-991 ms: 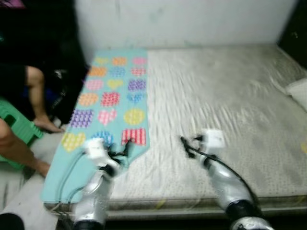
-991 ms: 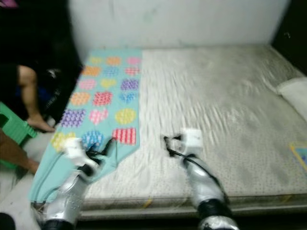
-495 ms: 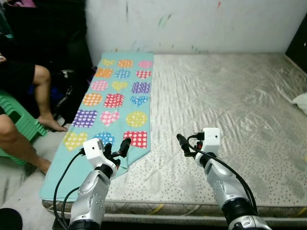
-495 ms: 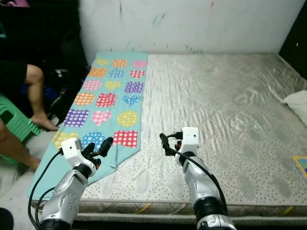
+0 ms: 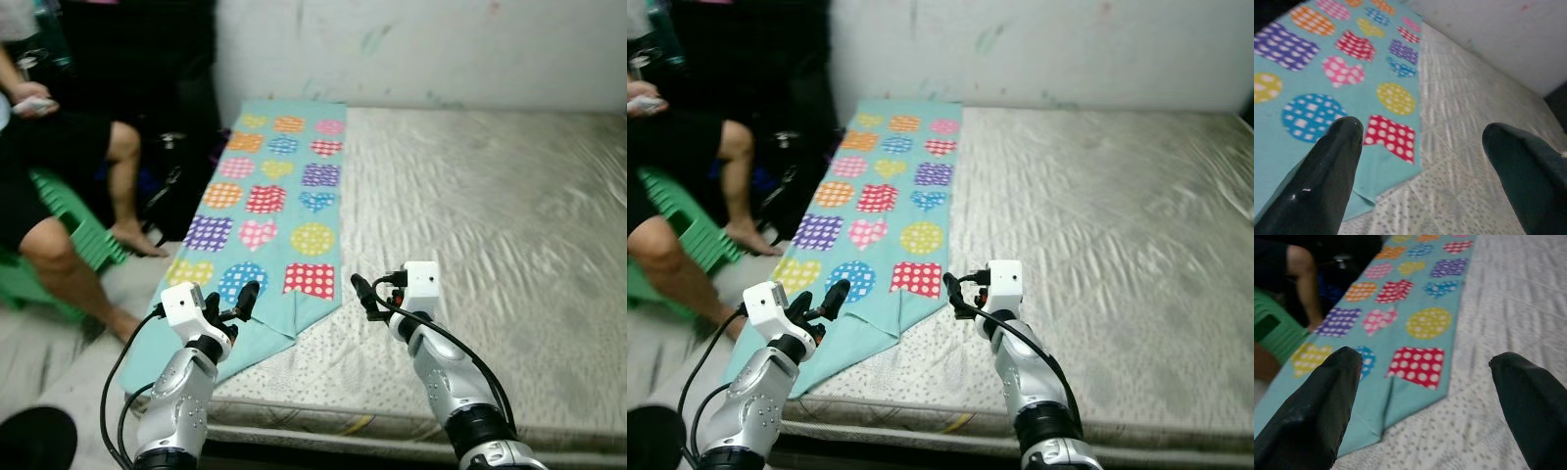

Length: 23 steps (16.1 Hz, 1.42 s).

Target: Clean up the room

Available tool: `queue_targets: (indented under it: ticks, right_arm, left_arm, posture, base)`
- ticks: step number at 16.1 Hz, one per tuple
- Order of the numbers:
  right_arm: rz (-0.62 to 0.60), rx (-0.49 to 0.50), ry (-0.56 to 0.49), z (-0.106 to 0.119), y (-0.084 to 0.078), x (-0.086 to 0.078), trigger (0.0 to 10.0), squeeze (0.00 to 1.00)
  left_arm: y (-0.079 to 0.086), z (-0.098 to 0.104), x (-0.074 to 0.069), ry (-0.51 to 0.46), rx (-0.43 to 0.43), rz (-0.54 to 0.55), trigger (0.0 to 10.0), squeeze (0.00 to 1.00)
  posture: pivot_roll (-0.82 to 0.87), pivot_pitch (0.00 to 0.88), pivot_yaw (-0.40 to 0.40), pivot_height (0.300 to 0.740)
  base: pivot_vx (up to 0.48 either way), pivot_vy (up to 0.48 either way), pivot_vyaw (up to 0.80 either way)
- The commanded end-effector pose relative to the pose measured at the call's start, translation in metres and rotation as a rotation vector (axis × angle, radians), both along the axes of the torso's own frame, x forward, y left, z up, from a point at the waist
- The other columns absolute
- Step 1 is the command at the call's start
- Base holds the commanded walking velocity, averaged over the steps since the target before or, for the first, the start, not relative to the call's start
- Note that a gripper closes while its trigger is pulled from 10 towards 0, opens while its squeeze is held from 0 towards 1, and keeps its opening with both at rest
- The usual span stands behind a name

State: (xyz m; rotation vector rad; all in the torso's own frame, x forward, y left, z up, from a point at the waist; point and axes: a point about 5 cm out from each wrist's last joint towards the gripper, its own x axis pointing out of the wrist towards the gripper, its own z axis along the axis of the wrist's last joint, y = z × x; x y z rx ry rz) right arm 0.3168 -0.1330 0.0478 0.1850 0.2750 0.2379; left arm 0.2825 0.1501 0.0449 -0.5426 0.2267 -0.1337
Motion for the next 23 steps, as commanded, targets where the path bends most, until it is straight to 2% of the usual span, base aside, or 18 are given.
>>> queue_targets:
  ticks: [1, 6, 11, 14, 15, 17, 19, 21, 22, 23]
  right_arm:
    - [-0.002, 0.005, -0.006, 0.002, 0.000, 0.001, 10.0, 0.00]
    - [0.000, 0.003, -0.005, 0.002, 0.000, 0.001, 10.0, 0.00]
    - [0.011, 0.002, 0.002, 0.001, 0.001, 0.001, 10.0, 0.00]
    - [0.093, 0.035, 0.079, 0.000, 0.010, 0.001, 10.0, 0.00]
    - [0.023, 0.127, 0.132, 0.003, 0.003, 0.002, 10.0, 0.00]
    - [0.020, 0.126, 0.165, 0.001, -0.003, -0.006, 10.0, 0.00]
    - [0.043, 0.073, 0.208, -0.007, -0.007, -0.018, 10.0, 0.00]
    - [0.072, 0.068, 0.263, -0.012, -0.008, -0.028, 10.0, 0.00]
    - [0.071, 0.050, 0.222, -0.006, -0.009, -0.028, 10.0, 0.00]
    - [0.078, -0.005, 0.121, 0.004, -0.010, -0.025, 10.0, 0.00]
  left_arm:
    - [0.001, -0.002, -0.001, 0.016, 0.015, 0.000, 10.0, 0.00]
    - [0.001, -0.003, -0.001, 0.020, 0.018, 0.002, 10.0, 0.00]
    - [0.002, -0.002, 0.000, 0.015, 0.016, 0.008, 10.0, 0.00]
    - [0.003, -0.001, -0.001, 0.014, 0.028, 0.015, 10.0, 0.00]
    - [0.010, 0.002, -0.001, 0.008, 0.047, 0.043, 10.0, 0.00]
    - [0.019, 0.007, -0.001, -0.022, 0.118, 0.084, 10.0, 0.00]
    - [0.025, 0.011, 0.000, -0.050, 0.203, 0.094, 10.0, 0.00]
    - [0.034, 0.013, 0.001, -0.058, 0.244, 0.112, 10.0, 0.00]
    - [0.042, 0.015, 0.003, -0.072, 0.281, 0.106, 10.0, 0.00]
    - [0.044, 0.019, 0.005, -0.107, 0.343, 0.089, 10.0, 0.00]
  posture:
    - [-0.10, 0.000, 0.028, 0.740]
    - [-0.10, 0.000, 0.028, 0.740]
    - [-0.10, 0.000, 0.028, 0.740]
    - [-0.09, 0.000, 0.032, 0.740]
    - [-0.08, 0.000, 0.032, 0.740]
    - [-0.09, 0.000, 0.033, 0.740]
    - [-0.09, 0.000, 0.035, 0.740]
    - [-0.09, 0.000, 0.040, 0.740]
    - [-0.09, 0.000, 0.043, 0.740]
    - [-0.09, 0.000, 0.043, 0.740]
  base:
    - [0.000, 0.480, 0.00]
    - [0.000, 0.375, 0.00]
    - [0.000, 0.000, 0.00]
    - [0.000, 0.000, 0.00]
    - [0.000, 0.000, 0.00]
    - [0.000, 0.000, 0.00]
    - [0.000, 0.000, 0.00]
    - [0.000, 0.000, 0.00]
    - [0.000, 0.000, 0.00]
    - [0.000, 0.000, 0.00]
